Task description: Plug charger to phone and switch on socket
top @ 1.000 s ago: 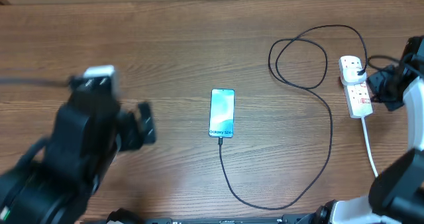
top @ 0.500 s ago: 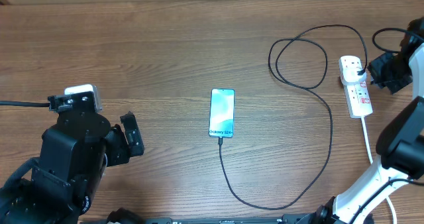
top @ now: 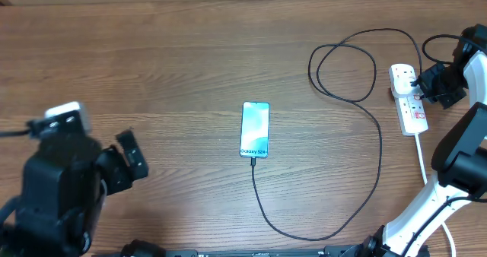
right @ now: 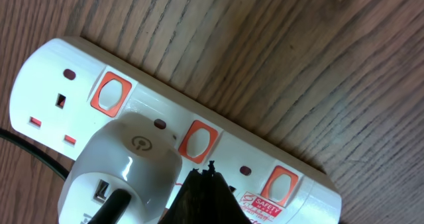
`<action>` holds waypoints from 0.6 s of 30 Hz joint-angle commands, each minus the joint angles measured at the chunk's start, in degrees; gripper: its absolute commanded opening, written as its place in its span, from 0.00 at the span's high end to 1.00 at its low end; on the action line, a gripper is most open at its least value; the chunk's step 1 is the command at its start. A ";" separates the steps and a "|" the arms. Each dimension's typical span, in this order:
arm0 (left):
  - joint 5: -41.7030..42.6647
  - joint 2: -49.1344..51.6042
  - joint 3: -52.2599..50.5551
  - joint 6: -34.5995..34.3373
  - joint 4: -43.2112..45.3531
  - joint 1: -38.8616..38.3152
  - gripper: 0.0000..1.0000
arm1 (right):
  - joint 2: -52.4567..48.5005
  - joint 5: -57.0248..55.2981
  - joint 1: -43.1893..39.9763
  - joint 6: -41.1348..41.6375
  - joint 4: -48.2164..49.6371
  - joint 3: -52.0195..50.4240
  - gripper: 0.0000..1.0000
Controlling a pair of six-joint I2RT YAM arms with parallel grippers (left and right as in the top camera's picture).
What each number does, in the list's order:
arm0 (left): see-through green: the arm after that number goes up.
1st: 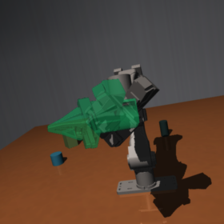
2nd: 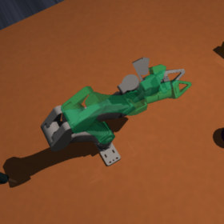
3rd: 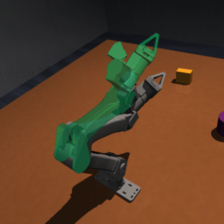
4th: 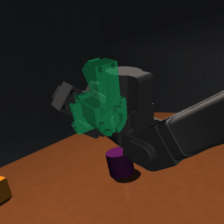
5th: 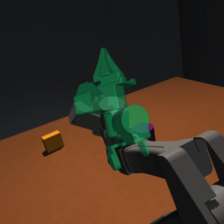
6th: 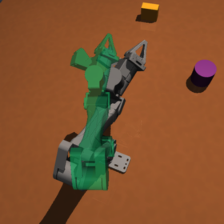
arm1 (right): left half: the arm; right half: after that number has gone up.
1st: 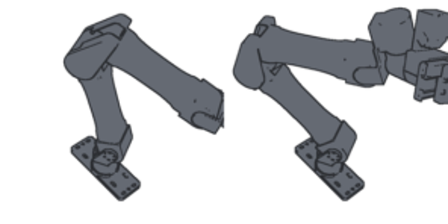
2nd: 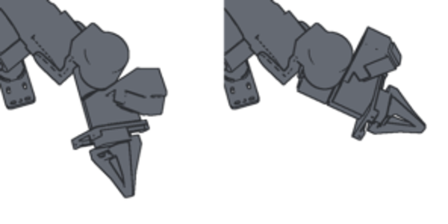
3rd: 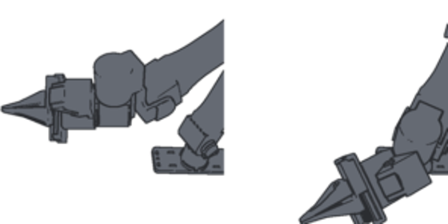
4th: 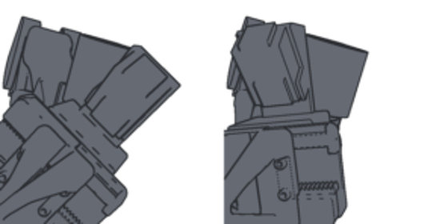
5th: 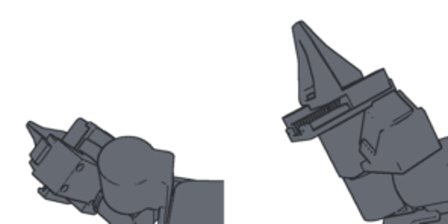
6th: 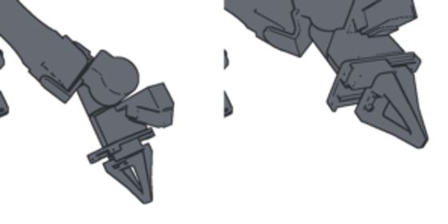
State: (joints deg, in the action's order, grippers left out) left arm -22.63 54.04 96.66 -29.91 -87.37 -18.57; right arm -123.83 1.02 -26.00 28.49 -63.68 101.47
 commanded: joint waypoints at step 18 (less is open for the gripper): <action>-1.33 -17.42 -0.52 -0.96 0.13 5.55 0.00 | -6.80 3.80 2.16 -1.57 1.66 1.62 0.96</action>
State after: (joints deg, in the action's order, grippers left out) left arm -22.98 37.71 96.66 -29.93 -87.46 -13.39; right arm -127.52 2.87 -25.71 28.27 -62.61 102.28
